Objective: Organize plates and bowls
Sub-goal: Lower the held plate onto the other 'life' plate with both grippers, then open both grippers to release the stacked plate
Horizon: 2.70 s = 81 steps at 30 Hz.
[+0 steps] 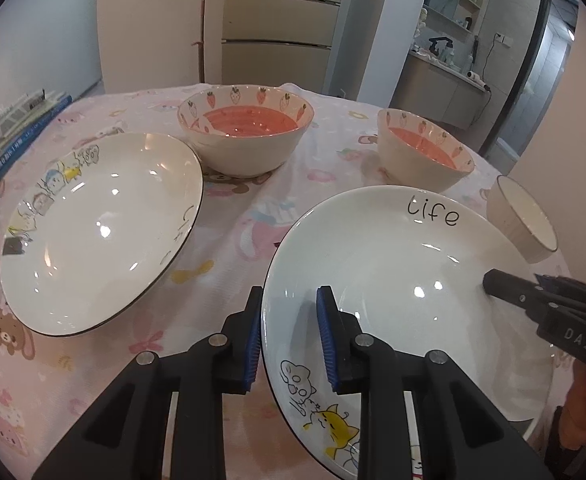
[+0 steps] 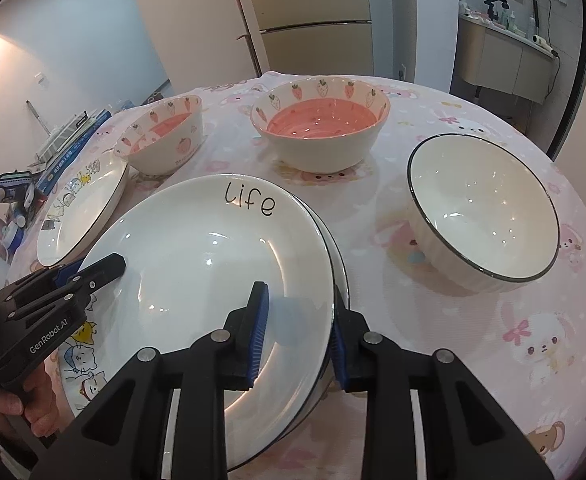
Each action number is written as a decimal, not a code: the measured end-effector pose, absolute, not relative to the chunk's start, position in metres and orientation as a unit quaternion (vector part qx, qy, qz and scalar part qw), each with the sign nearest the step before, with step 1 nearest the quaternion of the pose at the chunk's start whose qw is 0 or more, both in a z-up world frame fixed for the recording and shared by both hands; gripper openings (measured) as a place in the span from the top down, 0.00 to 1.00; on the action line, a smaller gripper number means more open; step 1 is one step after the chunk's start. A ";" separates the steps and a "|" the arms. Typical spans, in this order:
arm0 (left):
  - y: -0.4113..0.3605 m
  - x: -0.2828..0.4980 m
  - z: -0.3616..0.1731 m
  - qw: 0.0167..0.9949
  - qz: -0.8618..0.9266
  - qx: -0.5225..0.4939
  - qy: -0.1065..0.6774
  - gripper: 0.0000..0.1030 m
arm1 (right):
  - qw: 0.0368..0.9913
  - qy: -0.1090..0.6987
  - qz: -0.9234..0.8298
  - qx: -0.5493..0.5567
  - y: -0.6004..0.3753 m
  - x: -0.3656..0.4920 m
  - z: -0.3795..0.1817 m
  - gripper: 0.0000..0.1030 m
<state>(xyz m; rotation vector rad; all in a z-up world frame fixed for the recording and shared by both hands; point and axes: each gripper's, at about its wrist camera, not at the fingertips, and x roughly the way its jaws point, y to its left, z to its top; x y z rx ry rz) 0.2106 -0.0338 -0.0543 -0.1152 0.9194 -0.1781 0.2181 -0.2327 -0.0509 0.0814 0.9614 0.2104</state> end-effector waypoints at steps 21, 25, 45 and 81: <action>-0.014 0.203 -0.048 0.876 -0.099 -0.103 0.461 0.88 | 0.864 0.482 0.124 0.069 -0.242 0.223 -0.052 0.74; -0.016 0.204 -0.048 0.879 -0.096 -0.096 0.457 0.88 | 0.862 0.484 0.127 0.078 -0.244 0.223 -0.052 0.75; -0.028 0.201 -0.048 0.890 -0.083 -0.048 0.446 0.87 | 0.900 0.430 0.078 -0.013 -0.234 0.211 -0.046 0.85; -0.031 0.168 -0.001 0.961 -0.088 -0.034 0.262 0.10 | 0.952 0.299 0.066 0.015 -0.245 0.189 -0.013 0.74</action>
